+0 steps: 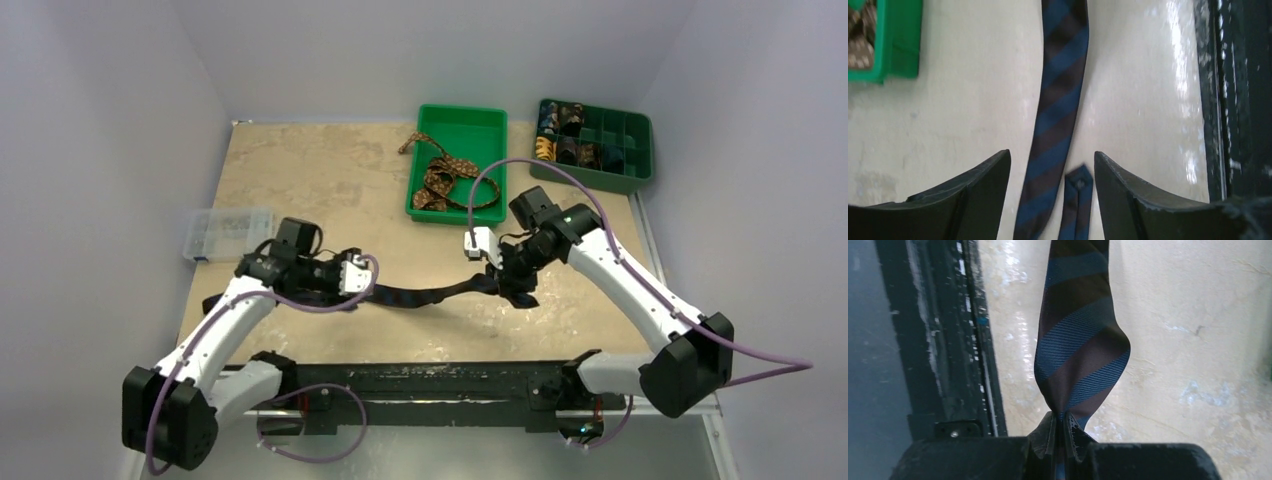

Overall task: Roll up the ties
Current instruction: Place the tie at the center of the board, then flatten out the tie at the center of the board.

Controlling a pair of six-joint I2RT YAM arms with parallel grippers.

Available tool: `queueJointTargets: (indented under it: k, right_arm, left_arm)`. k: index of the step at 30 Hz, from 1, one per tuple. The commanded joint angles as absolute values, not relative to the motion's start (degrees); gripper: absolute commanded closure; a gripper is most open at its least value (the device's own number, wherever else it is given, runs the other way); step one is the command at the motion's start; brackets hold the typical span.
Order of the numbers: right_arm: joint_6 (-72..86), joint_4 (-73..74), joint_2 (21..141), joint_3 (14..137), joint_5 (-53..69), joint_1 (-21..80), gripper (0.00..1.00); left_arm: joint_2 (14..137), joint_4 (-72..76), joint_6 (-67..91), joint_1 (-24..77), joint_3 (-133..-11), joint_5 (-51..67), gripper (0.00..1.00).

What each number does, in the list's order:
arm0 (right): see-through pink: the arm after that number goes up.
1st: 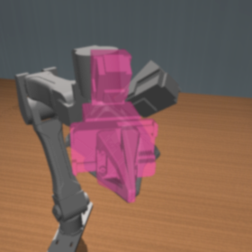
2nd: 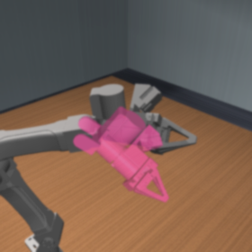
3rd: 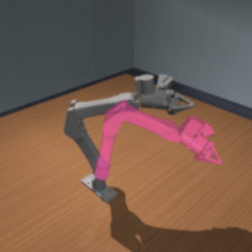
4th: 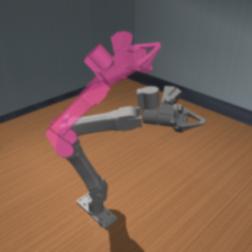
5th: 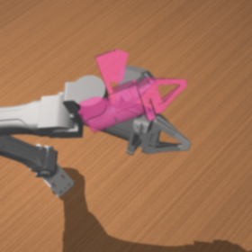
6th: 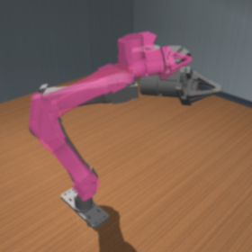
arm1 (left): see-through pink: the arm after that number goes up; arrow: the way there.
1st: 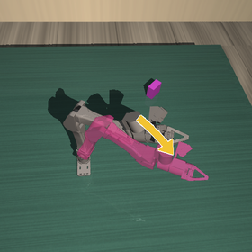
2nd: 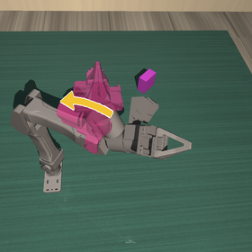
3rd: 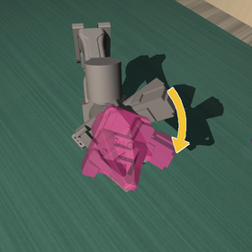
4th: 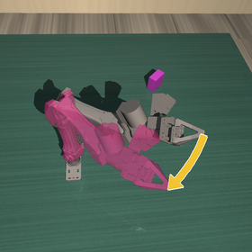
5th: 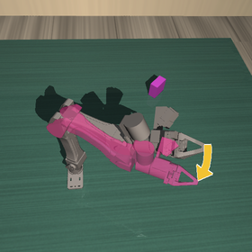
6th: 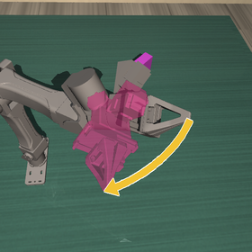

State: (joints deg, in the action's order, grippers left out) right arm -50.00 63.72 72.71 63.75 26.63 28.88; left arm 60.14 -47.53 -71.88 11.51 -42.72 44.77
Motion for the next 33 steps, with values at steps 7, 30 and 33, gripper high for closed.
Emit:
queueJointTargets:
  k: [7, 30, 33]
  right_arm:
    - [-49.4, 76.5, 73.0, 75.8, 37.7, 28.9, 1.0]
    - [-45.6, 79.3, 95.7, 71.5, 36.5, 8.7, 1.0]
    - [-50.4, 78.6, 102.8, 70.0, 33.1, 8.2, 1.0]
  left_arm:
    - [59.9, 1.2, -33.6, 41.8, -34.6, 32.6, 0.22]
    - [77.0, -59.9, -59.7, 45.1, -58.1, 46.7, 1.0]
    - [92.0, -68.9, -60.4, 38.8, -69.0, 49.0, 1.0]
